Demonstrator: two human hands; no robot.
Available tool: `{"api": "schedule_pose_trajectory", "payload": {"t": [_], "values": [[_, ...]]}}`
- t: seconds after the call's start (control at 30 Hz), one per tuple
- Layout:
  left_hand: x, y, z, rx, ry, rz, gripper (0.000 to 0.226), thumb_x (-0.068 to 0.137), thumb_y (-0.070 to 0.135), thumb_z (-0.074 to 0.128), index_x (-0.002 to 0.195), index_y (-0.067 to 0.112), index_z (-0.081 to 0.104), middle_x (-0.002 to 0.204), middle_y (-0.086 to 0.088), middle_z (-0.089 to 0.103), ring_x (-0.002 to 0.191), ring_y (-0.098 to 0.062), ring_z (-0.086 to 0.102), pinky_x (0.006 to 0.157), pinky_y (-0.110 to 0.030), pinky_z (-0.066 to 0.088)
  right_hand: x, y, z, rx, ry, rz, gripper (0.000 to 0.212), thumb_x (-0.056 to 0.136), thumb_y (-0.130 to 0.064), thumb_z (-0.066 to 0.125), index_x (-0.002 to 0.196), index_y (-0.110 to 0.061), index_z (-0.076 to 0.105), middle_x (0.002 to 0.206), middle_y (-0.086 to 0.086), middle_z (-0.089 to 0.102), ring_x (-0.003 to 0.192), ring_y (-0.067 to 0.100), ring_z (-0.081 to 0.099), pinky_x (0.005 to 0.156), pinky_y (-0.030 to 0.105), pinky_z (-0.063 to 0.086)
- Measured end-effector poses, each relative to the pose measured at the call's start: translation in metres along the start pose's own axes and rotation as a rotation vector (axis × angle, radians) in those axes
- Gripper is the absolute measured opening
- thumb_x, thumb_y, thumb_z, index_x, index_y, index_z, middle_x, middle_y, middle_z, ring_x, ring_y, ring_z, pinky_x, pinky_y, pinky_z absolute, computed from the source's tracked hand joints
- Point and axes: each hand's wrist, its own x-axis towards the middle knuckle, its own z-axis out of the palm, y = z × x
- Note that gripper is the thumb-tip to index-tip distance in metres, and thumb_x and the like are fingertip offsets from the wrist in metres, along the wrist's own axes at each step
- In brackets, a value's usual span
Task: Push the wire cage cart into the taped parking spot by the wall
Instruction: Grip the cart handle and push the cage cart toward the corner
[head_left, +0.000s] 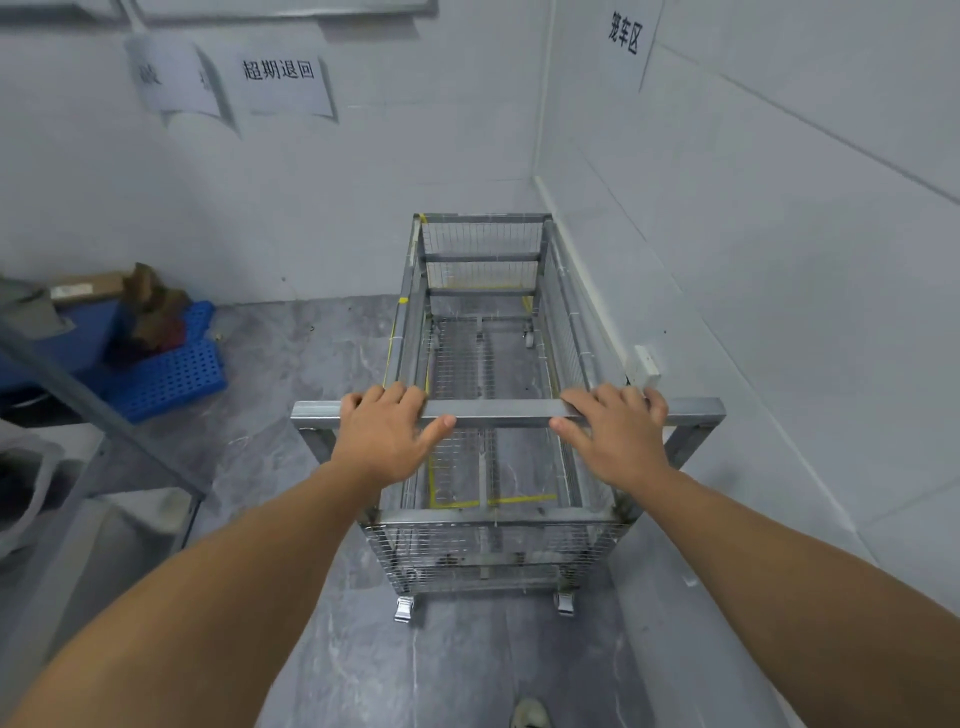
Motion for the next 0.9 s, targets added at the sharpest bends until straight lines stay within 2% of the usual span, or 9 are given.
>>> {"api": "schedule_pose_trajectory", "payload": {"t": [0.2, 0.5, 0.7, 0.9], "values": [[0.055, -0.003, 0.008, -0.009, -0.003, -0.019, 0.063, 0.089, 0.075, 0.02, 0.108, 0.026, 0.055, 0.109, 0.004, 0.059, 0.103, -0.022, 0.05, 0.091, -0.041, 0.025, 0.054, 0.017, 0.004, 0.012, -0.013, -0.012, 0.049, 0.092, -0.07, 0.026, 0.126, -0.046, 0.051, 0.118, -0.008, 0.055, 0.12, 0.024, 0.044, 0.114, 0.054, 0.008], [0.119, -0.01, 0.015, 0.02, 0.015, -0.012, 0.061, 0.088, 0.075, 0.018, 0.099, 0.025, 0.052, 0.098, 0.004, 0.056, 0.095, -0.021, 0.049, 0.085, -0.041, 0.026, 0.121, 0.032, 0.01, 0.006, 0.022, -0.011, 0.048, 0.091, -0.07, 0.029, 0.124, -0.044, 0.053, 0.116, -0.007, 0.057, 0.117, 0.024, 0.045, 0.112, 0.051, 0.007], [0.153, -0.034, 0.016, 0.013, 0.02, 0.011, 0.062, 0.088, 0.074, 0.016, 0.099, 0.025, 0.053, 0.094, 0.006, 0.056, 0.091, -0.02, 0.049, 0.085, -0.04, 0.026, 0.156, 0.02, 0.015, -0.002, 0.034, 0.005, 0.045, 0.092, -0.069, 0.029, 0.121, -0.044, 0.053, 0.112, -0.007, 0.057, 0.114, 0.024, 0.046, 0.111, 0.053, 0.01], [0.186, -0.068, 0.014, -0.002, -0.011, 0.01, 0.069, 0.086, 0.076, 0.014, 0.106, 0.024, 0.055, 0.102, 0.004, 0.058, 0.099, -0.022, 0.051, 0.09, -0.043, 0.026, 0.193, -0.002, 0.022, 0.004, 0.019, 0.011, 0.046, 0.093, -0.069, 0.028, 0.124, -0.044, 0.052, 0.115, -0.007, 0.056, 0.115, 0.024, 0.045, 0.111, 0.053, 0.009]]}}
